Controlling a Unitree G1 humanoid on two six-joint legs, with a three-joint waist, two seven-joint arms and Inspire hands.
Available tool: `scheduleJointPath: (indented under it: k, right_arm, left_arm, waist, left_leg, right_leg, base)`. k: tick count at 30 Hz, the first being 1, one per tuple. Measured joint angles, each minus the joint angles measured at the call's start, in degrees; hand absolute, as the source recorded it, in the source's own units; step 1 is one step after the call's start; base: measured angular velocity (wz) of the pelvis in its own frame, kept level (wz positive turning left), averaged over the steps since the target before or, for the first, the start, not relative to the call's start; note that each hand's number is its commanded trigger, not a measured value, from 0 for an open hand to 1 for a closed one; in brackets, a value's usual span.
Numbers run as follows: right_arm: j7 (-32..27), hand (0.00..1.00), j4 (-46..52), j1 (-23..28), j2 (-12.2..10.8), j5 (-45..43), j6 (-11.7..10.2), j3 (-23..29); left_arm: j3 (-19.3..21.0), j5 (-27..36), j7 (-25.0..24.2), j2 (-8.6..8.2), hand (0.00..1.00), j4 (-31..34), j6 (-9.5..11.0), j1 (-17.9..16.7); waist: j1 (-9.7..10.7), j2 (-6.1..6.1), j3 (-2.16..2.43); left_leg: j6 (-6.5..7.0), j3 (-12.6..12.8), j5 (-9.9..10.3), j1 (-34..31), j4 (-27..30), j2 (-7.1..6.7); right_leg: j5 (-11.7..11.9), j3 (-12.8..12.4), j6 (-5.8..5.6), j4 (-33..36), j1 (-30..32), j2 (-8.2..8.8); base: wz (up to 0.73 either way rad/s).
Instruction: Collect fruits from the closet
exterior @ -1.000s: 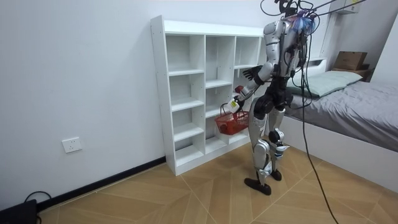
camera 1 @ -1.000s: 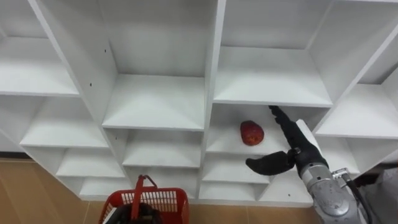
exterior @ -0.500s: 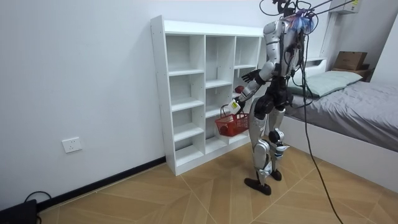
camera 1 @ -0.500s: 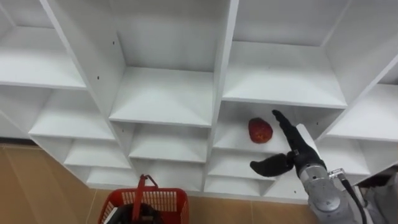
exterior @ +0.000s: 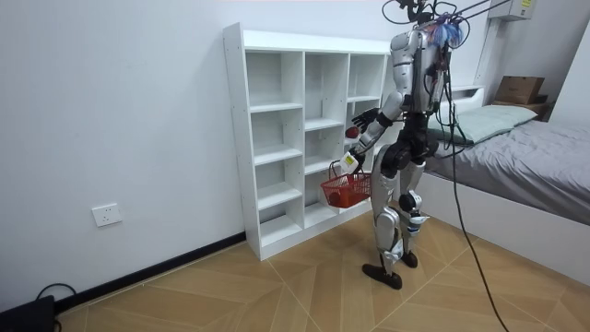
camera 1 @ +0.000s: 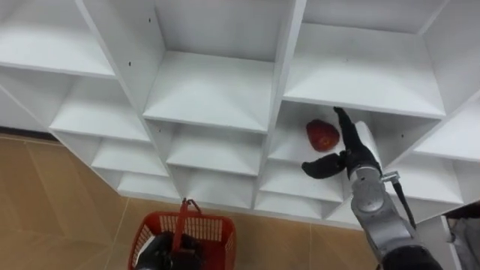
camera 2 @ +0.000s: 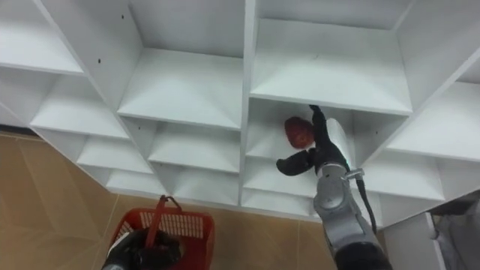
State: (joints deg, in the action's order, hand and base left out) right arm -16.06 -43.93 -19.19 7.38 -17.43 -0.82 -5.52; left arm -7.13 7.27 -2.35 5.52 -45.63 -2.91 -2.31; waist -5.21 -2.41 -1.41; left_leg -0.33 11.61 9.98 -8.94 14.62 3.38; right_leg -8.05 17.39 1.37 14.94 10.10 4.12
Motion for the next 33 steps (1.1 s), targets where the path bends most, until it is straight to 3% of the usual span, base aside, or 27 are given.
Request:
scheduleJointPath:
  k: [7, 17, 33]
  right_arm:
    - [-6.9, 0.0, -5.4, -5.3, 0.8, 3.6, -2.3, 0.1]
    - [-13.8, 0.0, -6.7, -7.0, 2.5, 4.3, -3.6, 0.2]
    - [-14.4, 0.0, -6.7, -9.2, 3.8, 5.6, -4.7, 0.2]
  left_arm:
    - [-1.0, 0.0, 0.6, -0.2, 1.0, -4.4, 1.6, 4.3]
    - [-1.4, 0.1, 1.0, -0.12, 1.0, -5.8, 2.1, 5.2]
    - [-3.9, 0.0, 0.7, 0.09, 1.0, -8.4, 2.1, 6.4]
  waist:
    - [-1.6, -0.83, -0.82]
    - [-2.5, -0.56, -1.02]
    - [-2.4, -0.32, -1.12]
  left_leg:
    - [0.55, 0.0, -0.4, -4.9, 2.2, -0.17]
    - [0.61, -0.1, -0.4, -7.9, 3.1, -0.11]
    - [0.64, 0.0, -0.4, -9.3, 3.1, -0.05]
  right_leg:
    - [-0.1, 0.0, 0.24, 3.0, 5.3, 1.15]
    - [-0.1, 0.2, 0.3, 3.9, 8.1, 1.45]
    - [-0.2, 0.9, 0.32, 3.9, 9.1, 1.62]
  base:
    - [0.01]
    - [0.01]
    - [0.01]
